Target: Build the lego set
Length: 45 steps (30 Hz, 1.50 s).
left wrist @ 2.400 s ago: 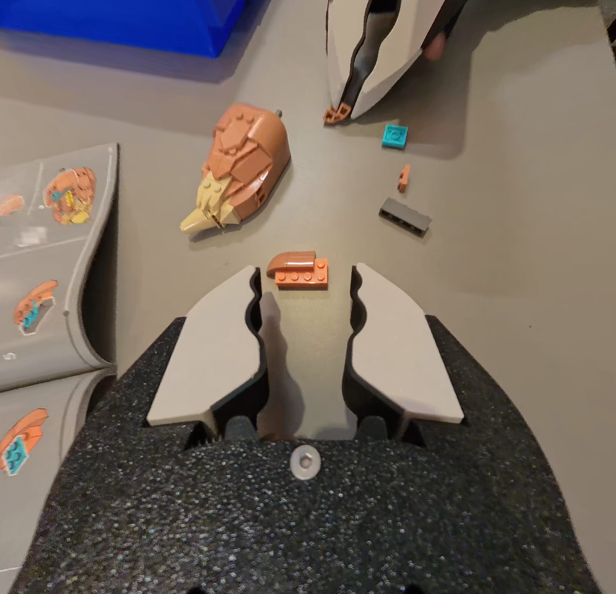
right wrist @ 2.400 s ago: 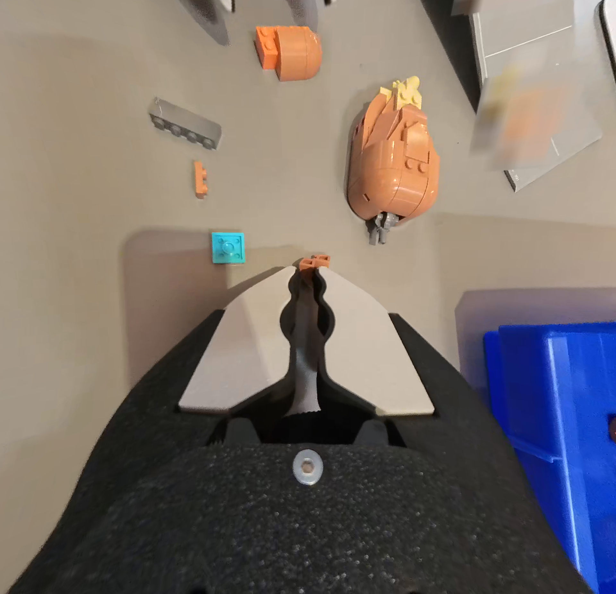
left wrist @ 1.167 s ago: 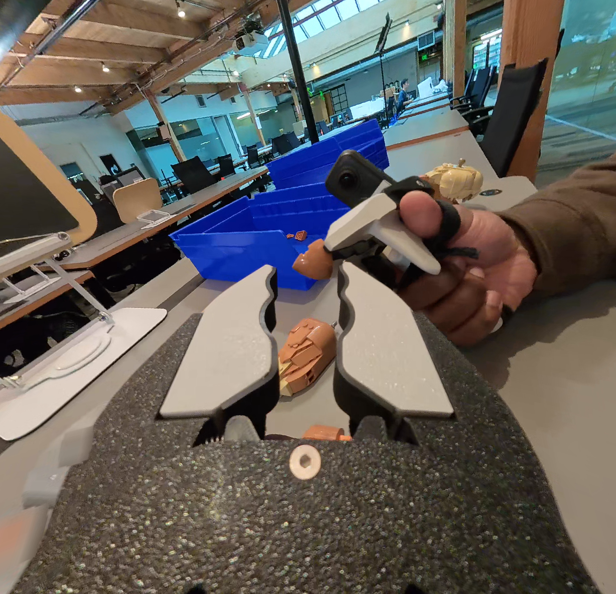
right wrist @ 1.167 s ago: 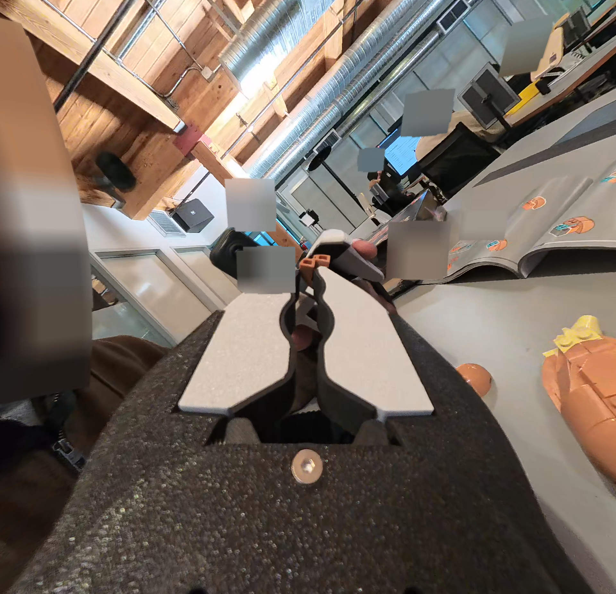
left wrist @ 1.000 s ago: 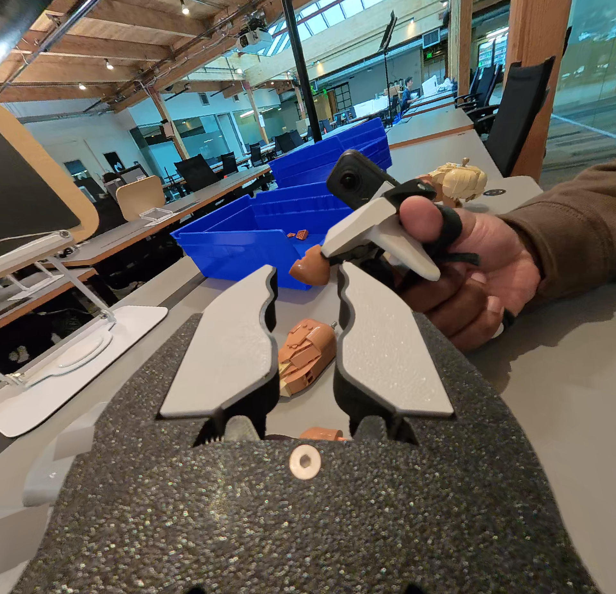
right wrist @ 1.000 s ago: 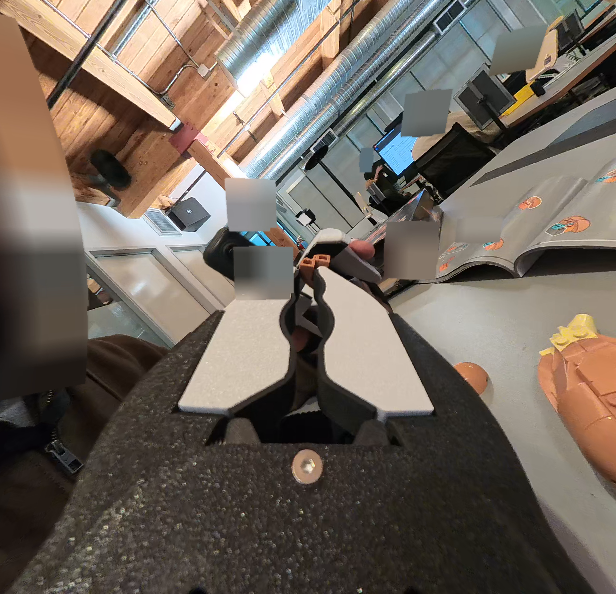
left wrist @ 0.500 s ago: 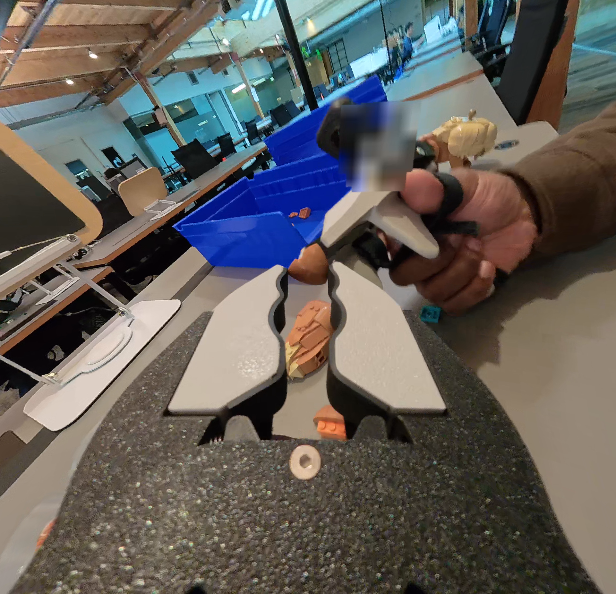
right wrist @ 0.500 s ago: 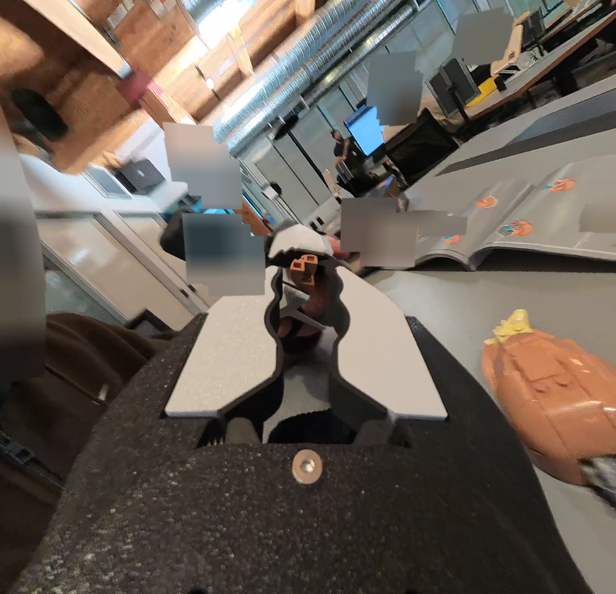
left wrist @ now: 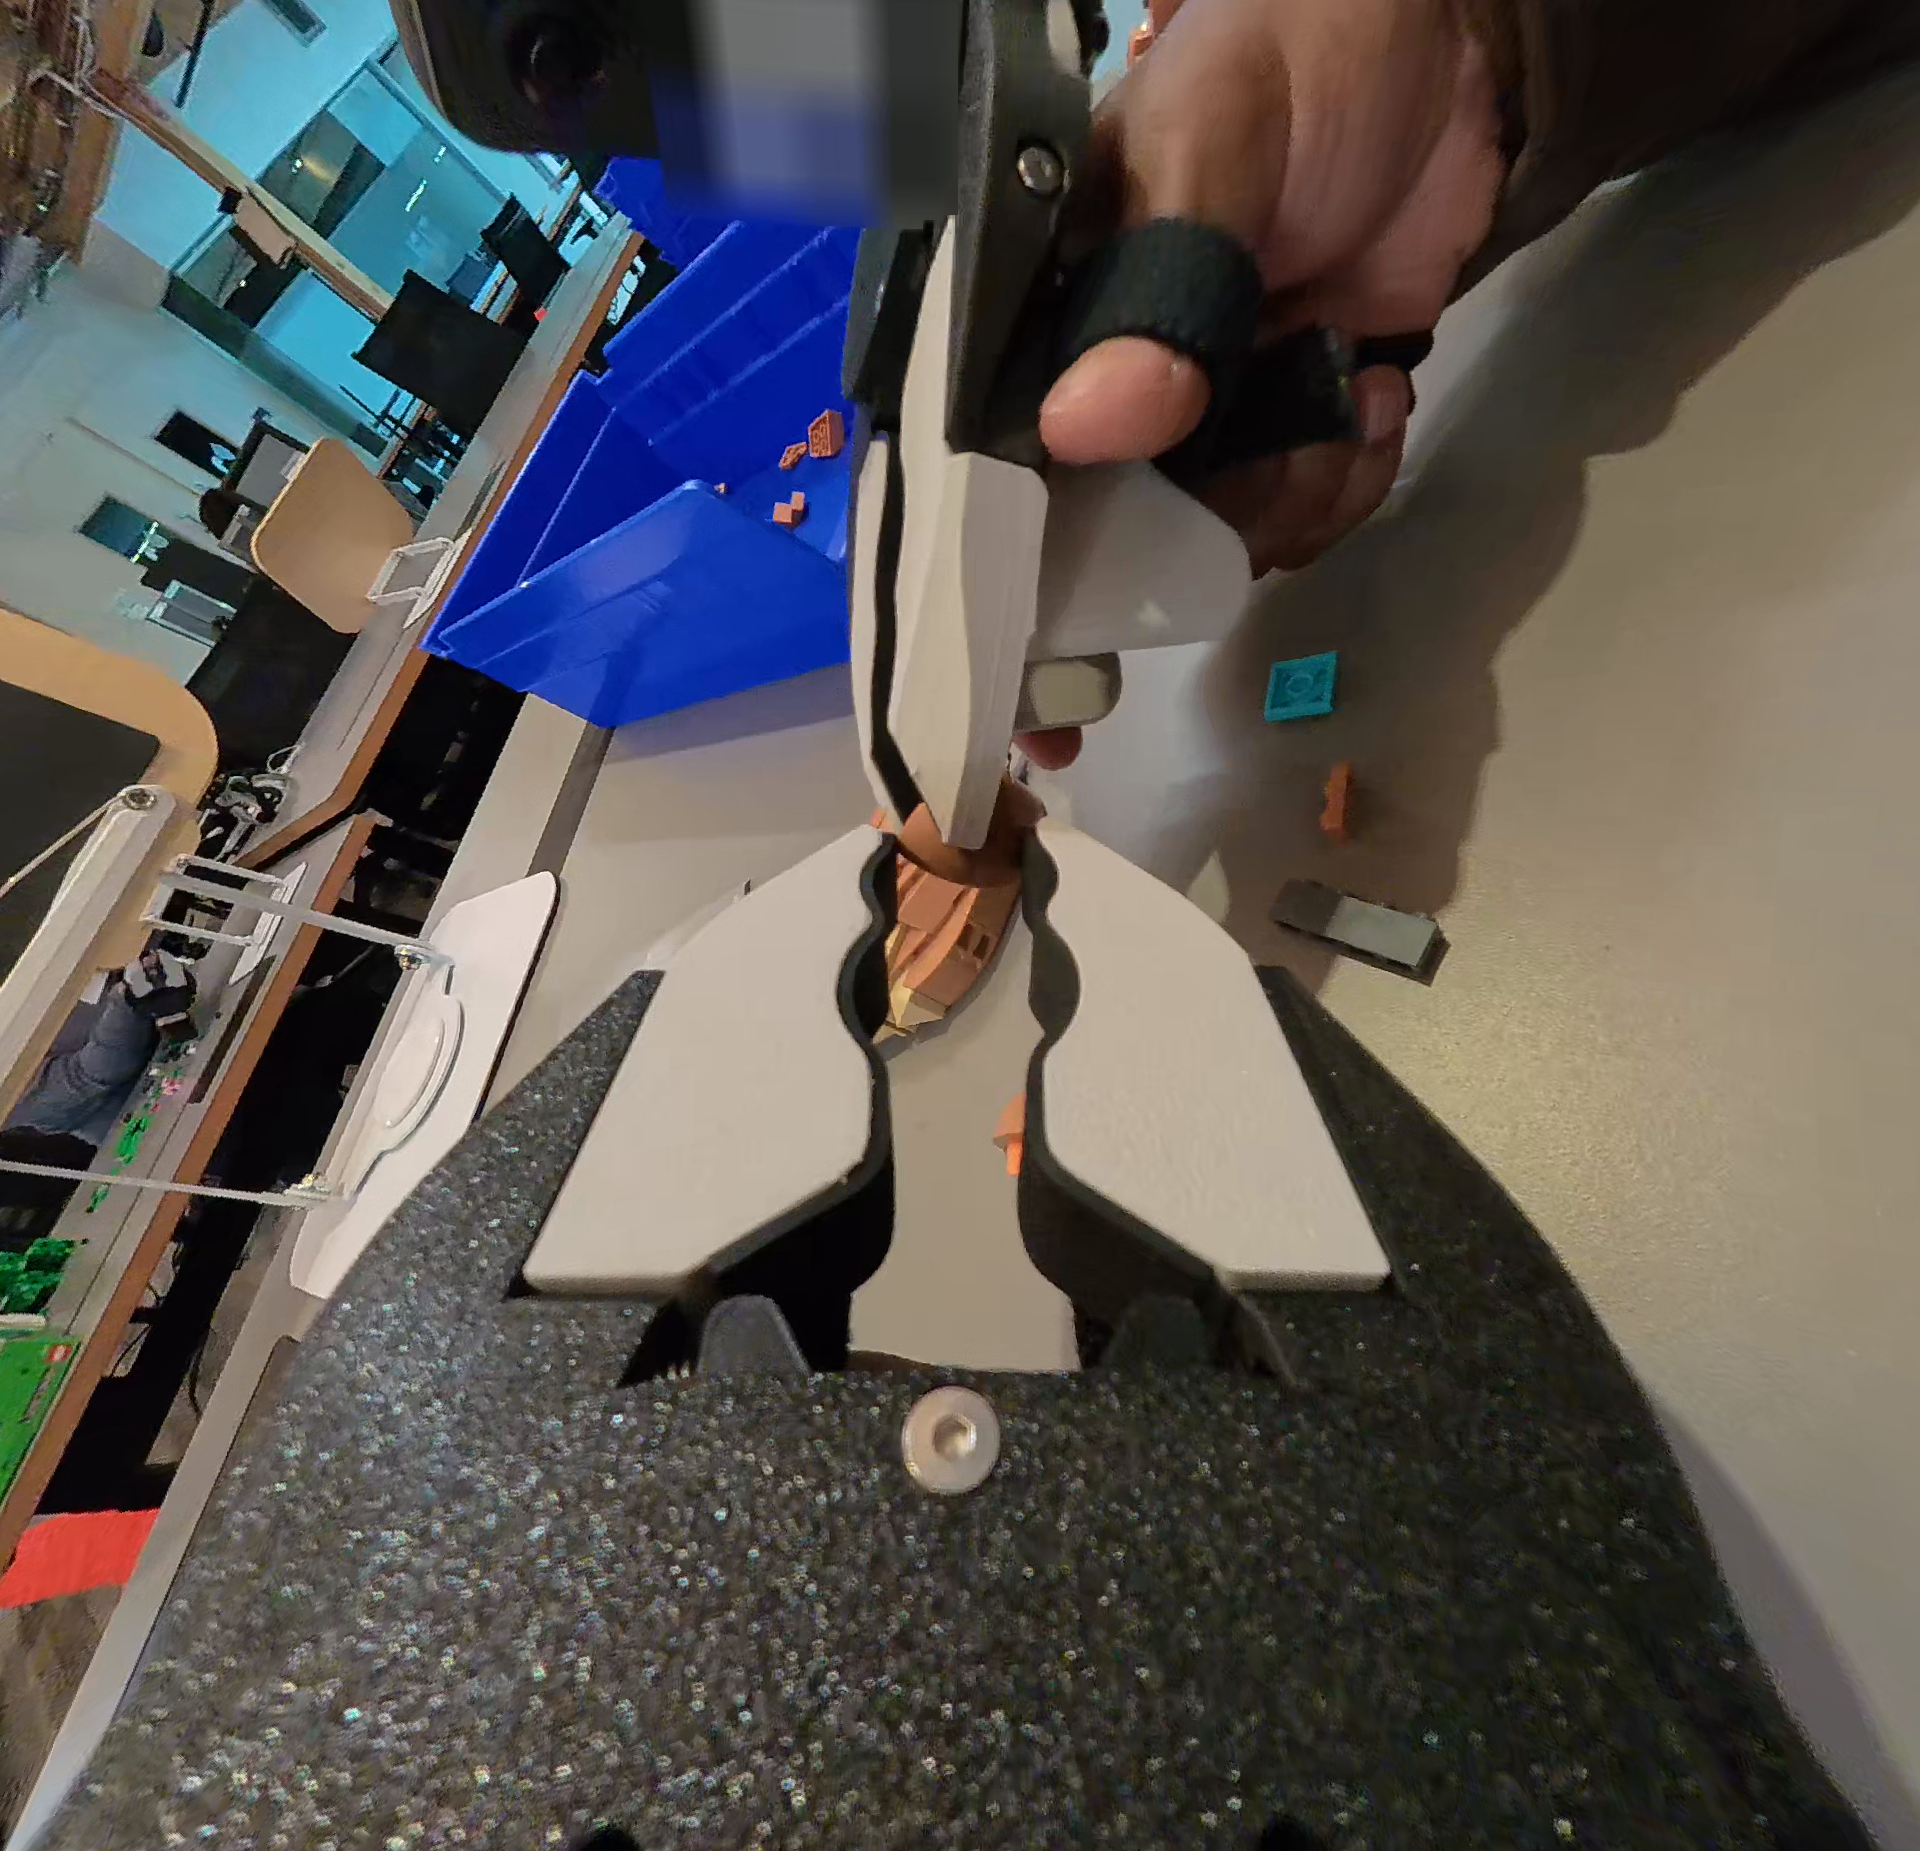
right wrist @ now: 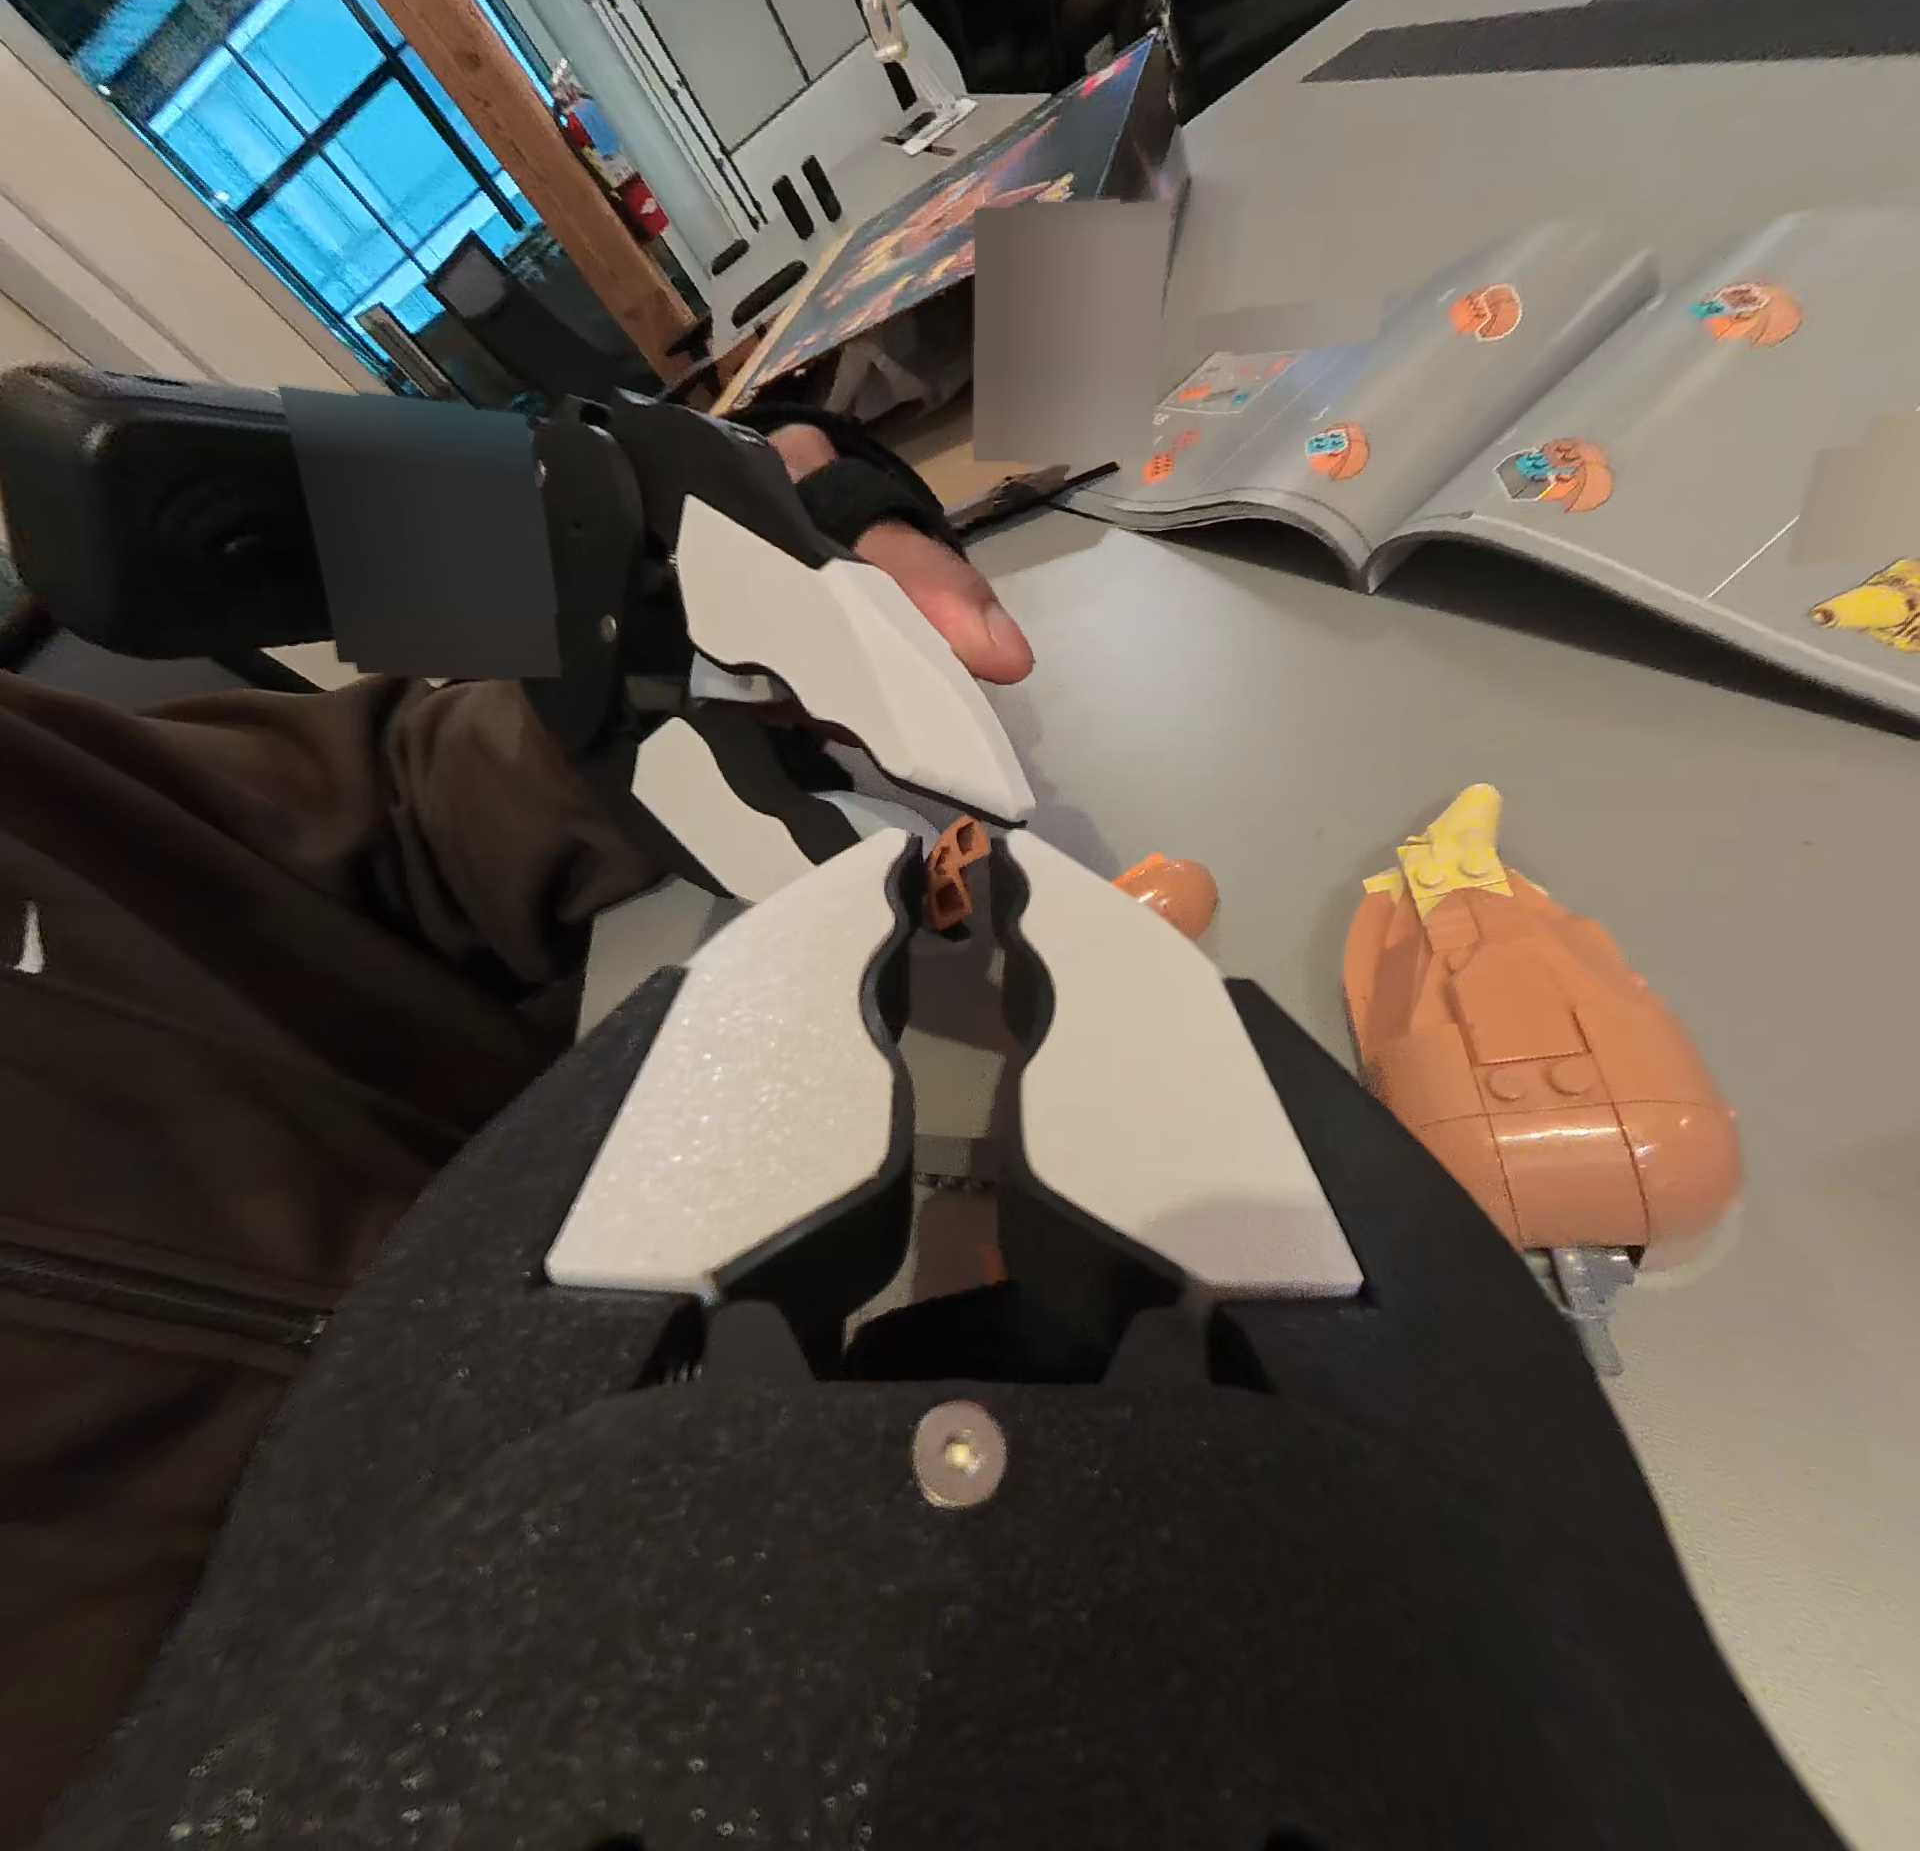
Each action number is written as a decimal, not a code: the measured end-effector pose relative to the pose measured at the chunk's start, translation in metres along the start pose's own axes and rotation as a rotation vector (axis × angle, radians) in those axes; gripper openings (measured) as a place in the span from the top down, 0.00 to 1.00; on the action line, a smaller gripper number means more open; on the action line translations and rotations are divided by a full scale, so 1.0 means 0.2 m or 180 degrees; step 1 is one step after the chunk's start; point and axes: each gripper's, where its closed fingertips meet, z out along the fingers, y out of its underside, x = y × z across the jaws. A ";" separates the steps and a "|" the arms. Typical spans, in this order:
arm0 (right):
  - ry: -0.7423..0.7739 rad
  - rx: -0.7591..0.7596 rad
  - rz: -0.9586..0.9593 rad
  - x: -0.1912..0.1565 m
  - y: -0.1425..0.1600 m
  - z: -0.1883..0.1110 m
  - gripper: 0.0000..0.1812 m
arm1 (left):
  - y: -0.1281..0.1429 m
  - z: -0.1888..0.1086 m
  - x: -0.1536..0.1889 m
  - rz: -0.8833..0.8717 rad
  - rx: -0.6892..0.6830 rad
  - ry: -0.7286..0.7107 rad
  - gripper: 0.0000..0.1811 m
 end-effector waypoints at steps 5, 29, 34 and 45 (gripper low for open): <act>-0.0155 0.0190 0.0275 -0.01 -0.03 -0.01 0.94 | -0.02 0.00 -0.02 -0.0098 0.0108 -0.0063 0.87; -0.1043 0.2128 0.1738 -0.05 -0.24 -0.07 0.94 | -0.18 -0.04 -0.18 -0.0811 0.0908 -0.0872 0.87; -0.0689 0.1789 0.1445 -0.01 -0.19 -0.06 0.89 | -0.14 -0.02 -0.16 -0.0722 0.0713 -0.0714 0.88; 0.1070 0.0053 -0.0116 0.12 -0.05 -0.05 0.81 | 0.03 0.02 -0.10 0.0043 -0.0294 -0.0572 0.87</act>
